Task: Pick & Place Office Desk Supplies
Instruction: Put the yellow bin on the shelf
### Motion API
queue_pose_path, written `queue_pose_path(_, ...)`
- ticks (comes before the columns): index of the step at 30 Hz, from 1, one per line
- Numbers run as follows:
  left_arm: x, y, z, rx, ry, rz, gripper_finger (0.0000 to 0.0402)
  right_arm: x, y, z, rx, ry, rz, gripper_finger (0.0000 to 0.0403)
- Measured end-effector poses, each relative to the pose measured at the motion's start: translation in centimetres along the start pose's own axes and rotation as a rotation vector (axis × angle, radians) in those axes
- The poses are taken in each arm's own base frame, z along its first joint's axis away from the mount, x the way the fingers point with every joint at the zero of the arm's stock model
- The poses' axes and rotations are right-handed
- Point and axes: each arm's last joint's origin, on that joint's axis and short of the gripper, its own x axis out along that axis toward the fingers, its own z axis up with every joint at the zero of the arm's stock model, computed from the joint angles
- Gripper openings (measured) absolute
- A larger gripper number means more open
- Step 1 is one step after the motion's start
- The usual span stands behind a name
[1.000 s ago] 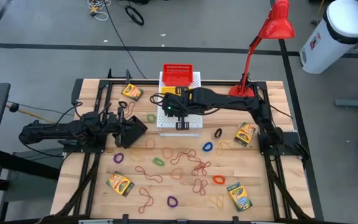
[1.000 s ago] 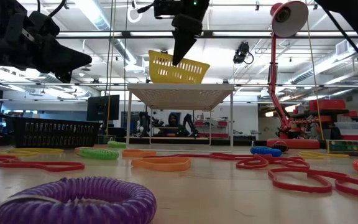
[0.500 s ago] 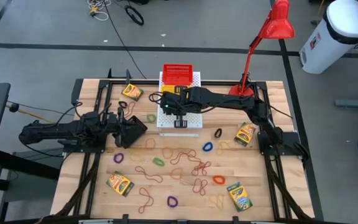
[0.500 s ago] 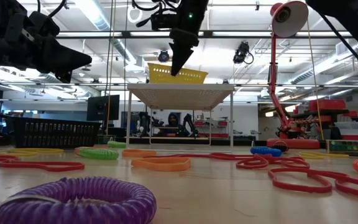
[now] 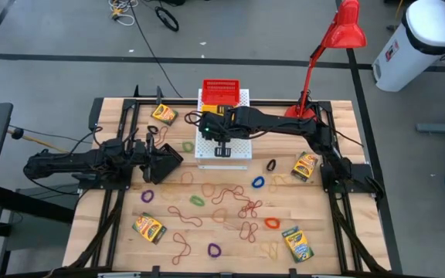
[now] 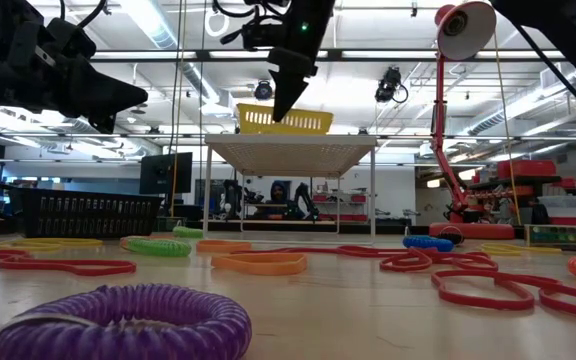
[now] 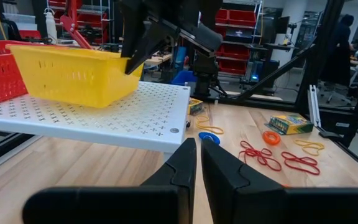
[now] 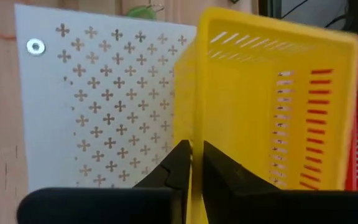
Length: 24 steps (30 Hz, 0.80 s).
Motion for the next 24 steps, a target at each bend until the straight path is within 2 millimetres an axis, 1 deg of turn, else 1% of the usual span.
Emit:
queue_pose_path(5, 0.00, 0.00, -0.01, 0.000, 0.001, 0.000, 0.0030, -0.01, -0.01, 0.07, 0.000, -0.006, -0.005, 0.0059)
queue_pose_path(9, 0.00, 0.00, 0.00, 0.000, 0.000, 0.000, 0.0030, 0.00, -0.18, 0.20, 0.002, -0.011, -0.057, 0.0075)
queue_pose_path(14, 0.00, 0.00, -0.01, 0.000, 0.001, 0.000, 0.0030, 0.03, -0.27, 0.16, 0.002, -0.007, -0.067, 0.0093)
queue_pose_path(24, 0.00, 0.00, -0.01, -0.002, 0.001, 0.000, 0.0030, 0.08, -0.48, 0.13, 0.032, -0.005, -0.081, 0.0099)
